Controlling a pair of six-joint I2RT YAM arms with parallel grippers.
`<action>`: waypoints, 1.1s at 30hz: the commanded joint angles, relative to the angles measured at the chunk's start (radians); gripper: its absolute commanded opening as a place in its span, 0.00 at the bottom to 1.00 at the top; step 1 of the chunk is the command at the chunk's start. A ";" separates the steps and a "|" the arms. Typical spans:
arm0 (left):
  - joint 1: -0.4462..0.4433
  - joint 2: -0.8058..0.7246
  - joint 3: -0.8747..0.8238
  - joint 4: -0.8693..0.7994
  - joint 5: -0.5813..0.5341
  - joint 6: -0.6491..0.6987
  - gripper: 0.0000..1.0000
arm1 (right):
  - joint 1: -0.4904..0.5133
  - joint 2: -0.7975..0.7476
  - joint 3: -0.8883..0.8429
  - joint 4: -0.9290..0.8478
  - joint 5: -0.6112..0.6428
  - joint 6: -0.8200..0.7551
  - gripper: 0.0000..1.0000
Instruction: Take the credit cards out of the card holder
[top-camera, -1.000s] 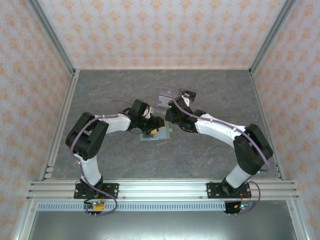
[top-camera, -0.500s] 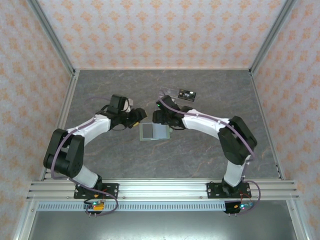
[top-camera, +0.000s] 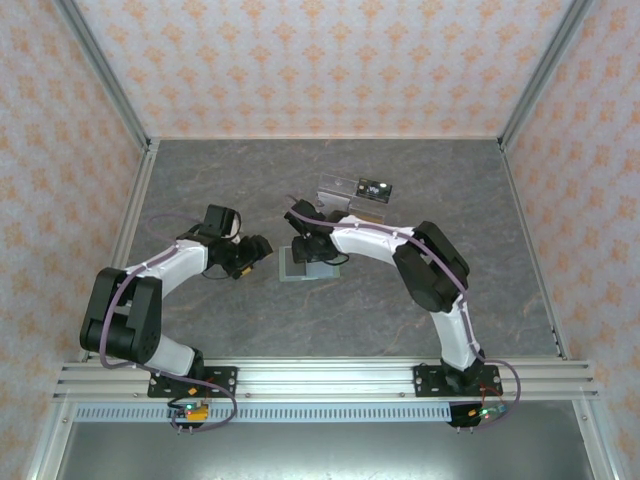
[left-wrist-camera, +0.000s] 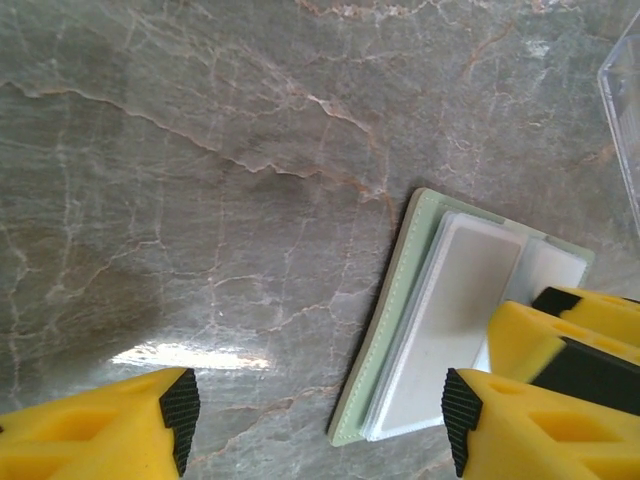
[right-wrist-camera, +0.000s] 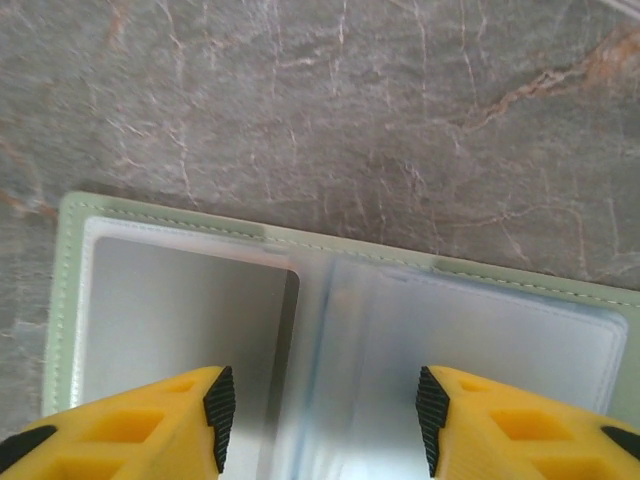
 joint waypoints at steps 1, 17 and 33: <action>0.003 -0.024 -0.012 0.014 0.035 0.018 0.65 | 0.001 0.031 0.039 -0.082 0.035 -0.016 0.51; -0.063 0.039 0.005 0.107 0.124 -0.006 0.46 | -0.002 0.073 0.024 -0.111 0.076 -0.026 0.33; -0.141 0.148 0.071 0.153 0.131 -0.032 0.36 | -0.002 0.088 0.021 -0.103 0.071 -0.030 0.27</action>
